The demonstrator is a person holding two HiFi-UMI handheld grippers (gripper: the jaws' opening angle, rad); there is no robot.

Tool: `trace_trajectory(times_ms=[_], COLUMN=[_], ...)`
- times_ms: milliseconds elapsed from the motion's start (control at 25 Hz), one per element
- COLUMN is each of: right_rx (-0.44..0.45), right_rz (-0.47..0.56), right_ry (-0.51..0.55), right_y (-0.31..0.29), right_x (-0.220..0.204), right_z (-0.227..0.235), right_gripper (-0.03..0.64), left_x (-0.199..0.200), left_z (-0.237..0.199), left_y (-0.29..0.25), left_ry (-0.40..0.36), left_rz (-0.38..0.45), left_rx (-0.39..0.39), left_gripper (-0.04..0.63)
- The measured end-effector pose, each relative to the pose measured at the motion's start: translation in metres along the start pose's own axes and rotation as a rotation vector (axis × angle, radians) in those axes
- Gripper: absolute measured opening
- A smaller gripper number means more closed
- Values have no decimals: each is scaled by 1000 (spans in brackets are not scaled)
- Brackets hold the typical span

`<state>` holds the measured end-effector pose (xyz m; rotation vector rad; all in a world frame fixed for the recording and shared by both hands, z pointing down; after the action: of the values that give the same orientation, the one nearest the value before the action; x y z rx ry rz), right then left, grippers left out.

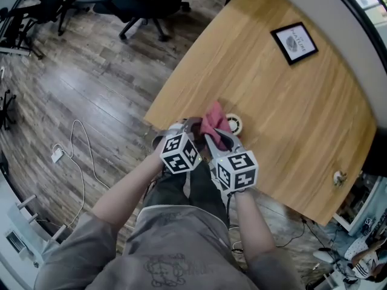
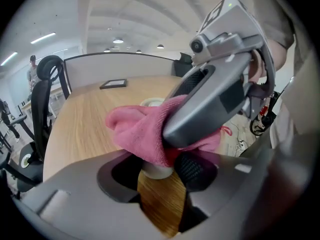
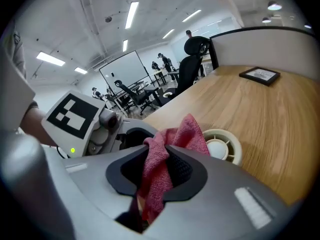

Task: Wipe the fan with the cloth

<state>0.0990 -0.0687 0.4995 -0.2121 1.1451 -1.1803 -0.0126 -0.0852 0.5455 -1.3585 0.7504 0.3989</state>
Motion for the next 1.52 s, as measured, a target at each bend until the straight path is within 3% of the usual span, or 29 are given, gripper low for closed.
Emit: trace_trajectory(times_ms=[200, 480, 680, 840, 960, 1040, 1240, 1360, 1520], right_rx=[-63, -294, -411, -313, -209, -195, -6, 1, -77], right_rz=[-51, 127, 189, 192, 161, 145, -34, -75, -61], right_ry=[59, -58, -50, -39, -101, -93, -60, -36, -16], right_y=[22, 56, 47, 24, 12, 11, 6, 10, 28], right_x=[-1, 9, 22, 17, 10, 8, -4, -11, -8], right_z=[23, 66, 63, 36, 21, 17, 8, 12, 29], right_gripper=[75, 77, 76, 76, 75, 76, 77, 77, 75], left_x=[2, 1, 1, 1, 1, 1, 0, 0, 1], left_z=[-2, -2, -2, -2, -2, -3, -2, -2, -3], left_y=[-4, -3, -1, -1, -2, -2, -2, -3, -4], left_ry=[13, 11, 10, 10, 11, 10, 8, 10, 20], left_rz=[-5, -3, 0, -1, -3, -2, -2, -5, -13], left_rx=[-2, -3, -2, -2, -4, -5, -6, -5, -10], left_gripper=[196, 196, 196, 196, 196, 196, 196, 196, 196])
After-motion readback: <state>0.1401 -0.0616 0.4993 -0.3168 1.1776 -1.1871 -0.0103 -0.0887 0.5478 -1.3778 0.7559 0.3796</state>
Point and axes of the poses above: the fingertips, and each gripper's own axes: y backward along the fingers, z to its right, x out of its top, the point moved 10 cm from there along y, backward along the fingers, and after that the axes turned 6 degrees about -y, right-handed, at the moved point
